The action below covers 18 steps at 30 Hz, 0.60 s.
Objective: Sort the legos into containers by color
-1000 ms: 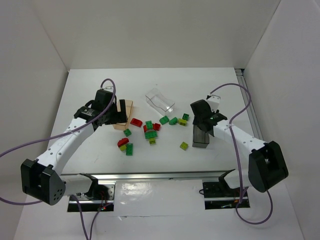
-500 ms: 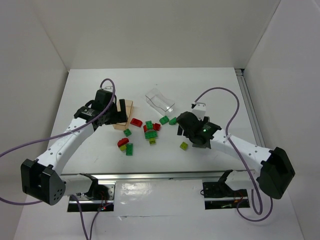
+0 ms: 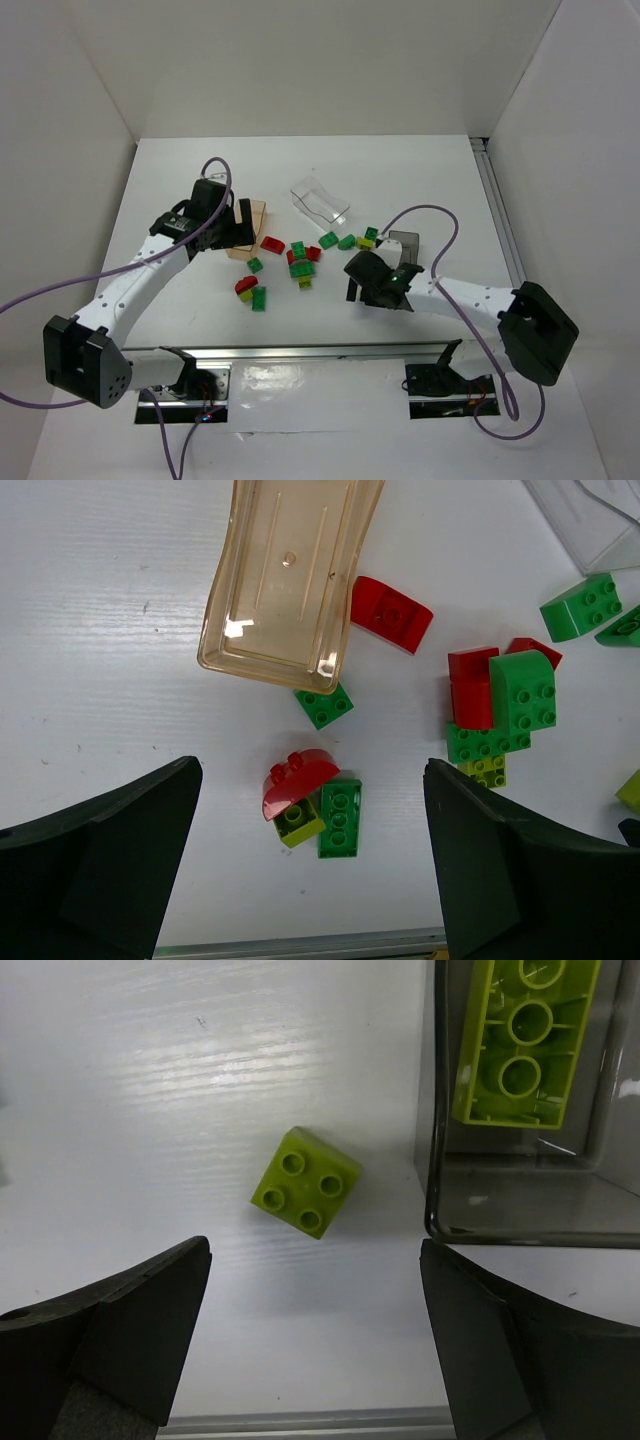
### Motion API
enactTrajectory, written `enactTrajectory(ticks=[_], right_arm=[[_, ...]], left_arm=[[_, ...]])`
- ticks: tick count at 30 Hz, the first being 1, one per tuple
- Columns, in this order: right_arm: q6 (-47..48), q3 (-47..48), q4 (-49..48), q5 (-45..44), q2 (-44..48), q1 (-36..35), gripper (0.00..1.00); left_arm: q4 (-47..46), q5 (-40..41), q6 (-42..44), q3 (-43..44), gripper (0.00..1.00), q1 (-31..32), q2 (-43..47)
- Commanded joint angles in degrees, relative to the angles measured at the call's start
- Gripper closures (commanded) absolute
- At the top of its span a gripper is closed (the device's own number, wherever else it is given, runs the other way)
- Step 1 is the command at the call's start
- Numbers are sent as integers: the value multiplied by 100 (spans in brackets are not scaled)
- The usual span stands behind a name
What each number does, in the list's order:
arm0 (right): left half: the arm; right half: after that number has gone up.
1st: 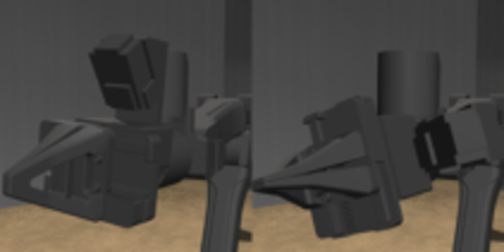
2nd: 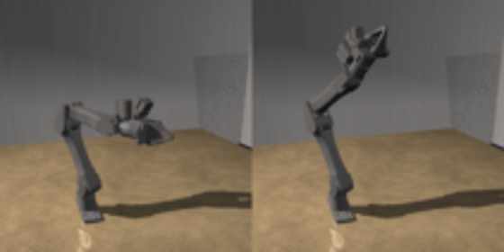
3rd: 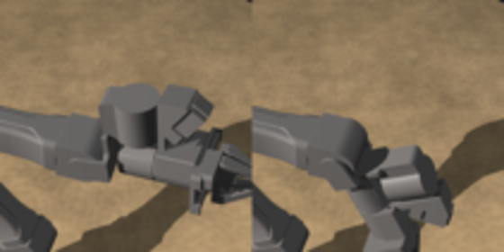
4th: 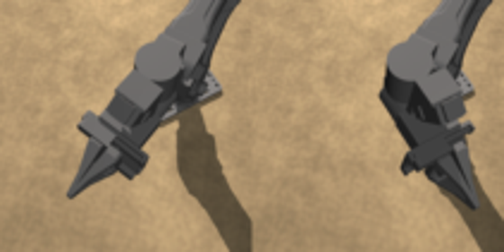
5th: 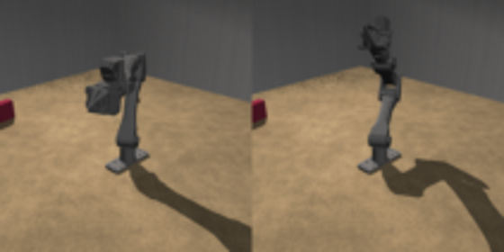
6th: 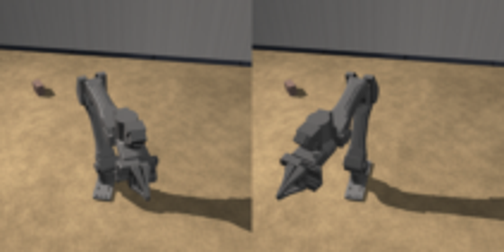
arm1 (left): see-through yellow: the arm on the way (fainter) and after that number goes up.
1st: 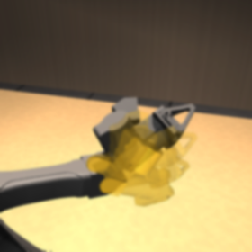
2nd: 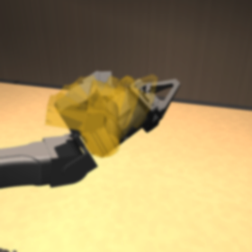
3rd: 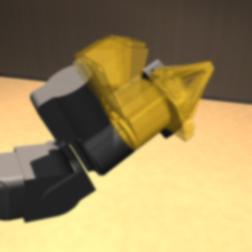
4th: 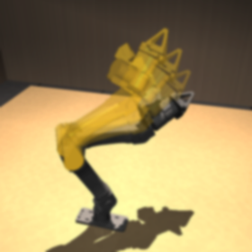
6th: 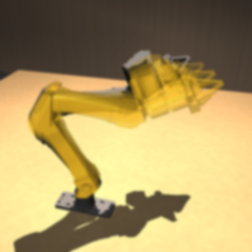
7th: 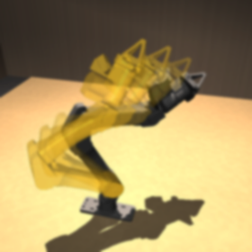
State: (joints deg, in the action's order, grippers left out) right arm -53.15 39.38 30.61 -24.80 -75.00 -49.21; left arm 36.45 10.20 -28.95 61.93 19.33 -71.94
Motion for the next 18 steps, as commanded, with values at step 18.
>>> enactTrajectory(ticks=[18], right_arm=[[217,914,-742,-42,-1438,52,42]], left_arm=[[-24,79,-128,144,0,79,-4]])
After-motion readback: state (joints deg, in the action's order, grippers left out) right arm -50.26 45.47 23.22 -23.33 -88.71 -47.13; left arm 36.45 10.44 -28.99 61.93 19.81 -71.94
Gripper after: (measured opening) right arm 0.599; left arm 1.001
